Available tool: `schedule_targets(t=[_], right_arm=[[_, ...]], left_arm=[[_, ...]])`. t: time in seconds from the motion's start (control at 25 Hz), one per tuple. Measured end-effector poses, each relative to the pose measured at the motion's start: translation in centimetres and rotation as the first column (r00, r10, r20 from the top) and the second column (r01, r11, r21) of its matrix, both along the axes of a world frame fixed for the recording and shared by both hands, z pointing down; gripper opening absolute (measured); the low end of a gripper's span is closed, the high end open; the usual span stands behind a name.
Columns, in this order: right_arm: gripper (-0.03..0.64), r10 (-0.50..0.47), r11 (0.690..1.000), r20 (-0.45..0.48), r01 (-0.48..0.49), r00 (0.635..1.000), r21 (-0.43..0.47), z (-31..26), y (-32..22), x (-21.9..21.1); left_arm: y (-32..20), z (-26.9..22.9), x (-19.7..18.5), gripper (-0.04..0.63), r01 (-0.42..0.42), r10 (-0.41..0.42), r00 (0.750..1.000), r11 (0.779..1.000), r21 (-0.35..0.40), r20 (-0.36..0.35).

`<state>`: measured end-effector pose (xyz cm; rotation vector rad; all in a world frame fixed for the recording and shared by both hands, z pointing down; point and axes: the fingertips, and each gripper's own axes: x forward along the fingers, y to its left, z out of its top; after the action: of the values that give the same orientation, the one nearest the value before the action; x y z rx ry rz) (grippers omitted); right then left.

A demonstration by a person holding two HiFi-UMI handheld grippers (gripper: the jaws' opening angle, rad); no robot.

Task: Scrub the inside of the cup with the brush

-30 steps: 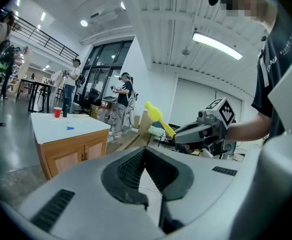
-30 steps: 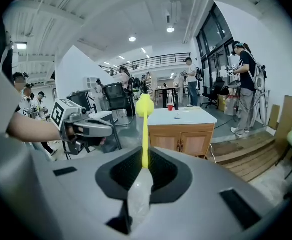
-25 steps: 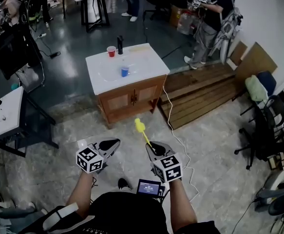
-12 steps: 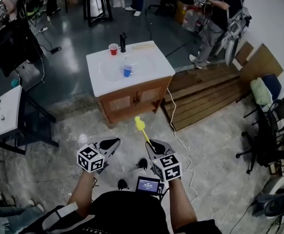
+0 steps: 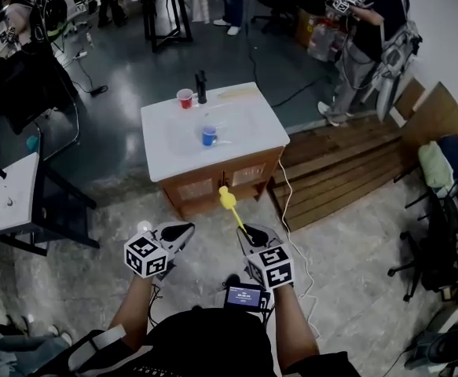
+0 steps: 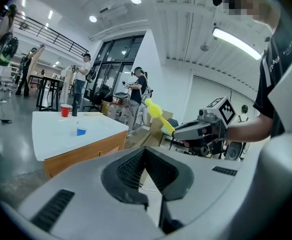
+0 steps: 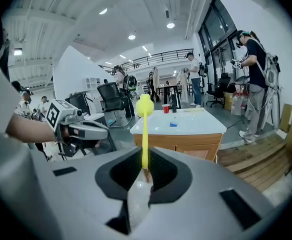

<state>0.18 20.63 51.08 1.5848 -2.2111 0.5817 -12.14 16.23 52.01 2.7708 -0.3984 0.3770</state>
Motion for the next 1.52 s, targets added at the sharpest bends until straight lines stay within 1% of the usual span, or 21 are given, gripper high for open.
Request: schedule_targets(t=[0.4, 0.68, 0.88, 1.08, 1.28, 1.52], right_arm=[[0.041, -0.060, 0.998, 0.020, 0.060, 0.998, -0.023, 0.8, -4.9, 5.3], [0.041, -0.067, 0.996, 0.044, 0.069, 0.997, -0.055, 2.8, -6.5, 6.3], [0.041, -0.068, 0.995, 0.046, 0.071, 0.997, -0.069, 3.8, -7.9, 6.6], [0.041, -0.035, 0.996, 0.043, 0.038, 0.998, -0.080, 3.9, -11.0, 7.9], [0.041, -0.015, 0.996, 0.014, 0.016, 1.000, -0.091, 3.6, -15.9, 9.6], [0.041, -0.014, 0.996, -0.007, 0.013, 1.000, -0.092, 3.6, -22.4, 9.5]], left_arm=[[-4.3, 0.0, 4.7, 0.003, 0.052, -0.052, 0.998, 0.999, -0.002, 0.021], [-5.3, 1.5, 4.9, 0.003, 0.084, -0.083, 0.996, 0.996, -0.024, 0.041], [-7.5, 2.0, 5.1, 0.003, 0.101, -0.100, 0.994, 0.995, -0.023, 0.039], [-11.6, 2.1, 6.3, 0.003, 0.085, -0.084, 0.996, 0.996, -0.017, 0.023], [-16.8, 2.2, 7.7, 0.003, 0.068, -0.068, 0.998, 0.997, -0.026, 0.013], [-23.1, 2.5, 8.0, 0.003, 0.049, -0.049, 0.999, 0.998, -0.030, 0.012]])
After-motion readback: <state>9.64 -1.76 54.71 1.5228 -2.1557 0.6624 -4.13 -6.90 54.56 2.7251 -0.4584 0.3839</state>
